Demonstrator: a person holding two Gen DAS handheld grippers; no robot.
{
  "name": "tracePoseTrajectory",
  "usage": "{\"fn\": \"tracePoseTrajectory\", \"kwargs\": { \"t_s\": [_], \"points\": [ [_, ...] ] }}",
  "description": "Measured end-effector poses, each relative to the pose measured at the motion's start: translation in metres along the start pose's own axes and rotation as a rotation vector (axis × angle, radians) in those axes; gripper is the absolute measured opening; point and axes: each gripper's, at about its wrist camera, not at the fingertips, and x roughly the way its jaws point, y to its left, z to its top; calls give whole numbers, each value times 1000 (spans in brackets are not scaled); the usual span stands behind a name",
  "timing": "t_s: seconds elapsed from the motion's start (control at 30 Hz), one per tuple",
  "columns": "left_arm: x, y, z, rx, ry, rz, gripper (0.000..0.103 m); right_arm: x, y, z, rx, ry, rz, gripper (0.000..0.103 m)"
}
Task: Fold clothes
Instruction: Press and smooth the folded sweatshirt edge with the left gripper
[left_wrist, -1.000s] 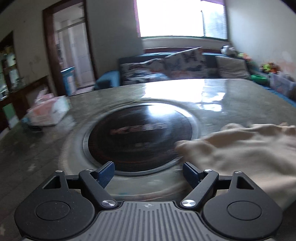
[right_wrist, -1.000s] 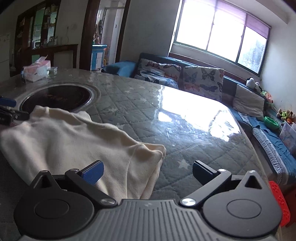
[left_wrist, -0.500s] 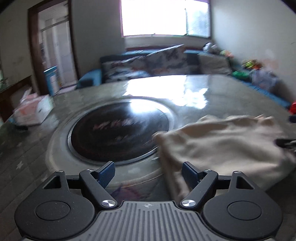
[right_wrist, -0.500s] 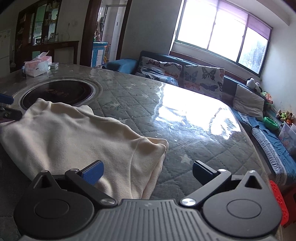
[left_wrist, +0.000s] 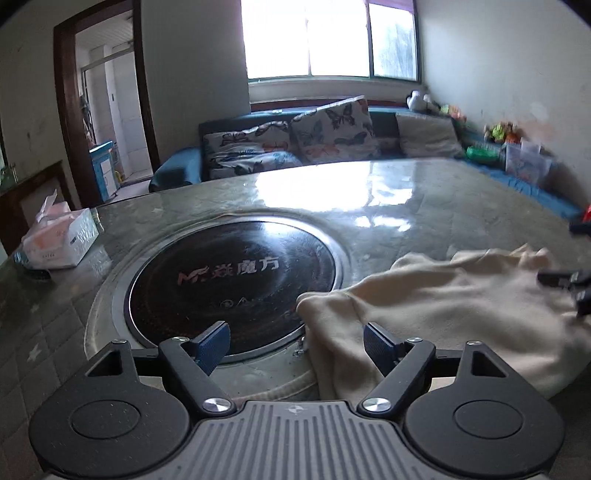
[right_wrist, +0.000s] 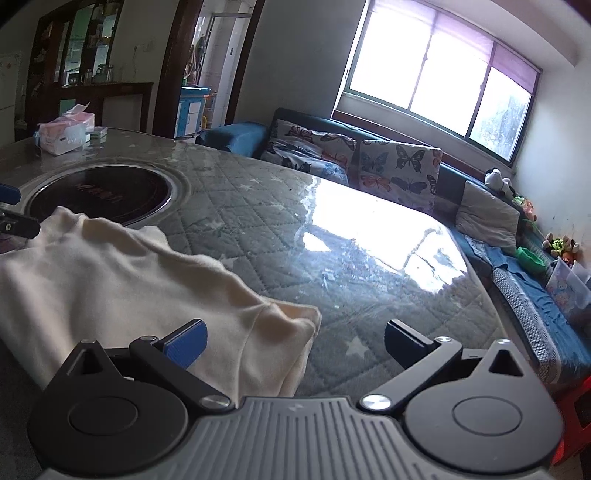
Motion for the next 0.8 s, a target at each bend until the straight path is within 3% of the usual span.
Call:
{"fn": "tracePoseTrajectory", "kwargs": {
  "t_s": [0.27, 0.37, 0.6, 0.8],
  "points": [
    [8, -3, 13, 3, -11, -21, 82, 29, -27, 4, 39, 48, -94, 103],
    [11, -3, 19, -1, -15, -29, 82, 29, -26, 12, 52, 32, -68, 103],
    [16, -12, 34, 7, -26, -68, 82, 44, 17, 39, -51, 0, 20, 103],
    [29, -35, 53, 64, -34, -110, 82, 64, 36, 46, -127, 32, 19, 103]
  ]
}}
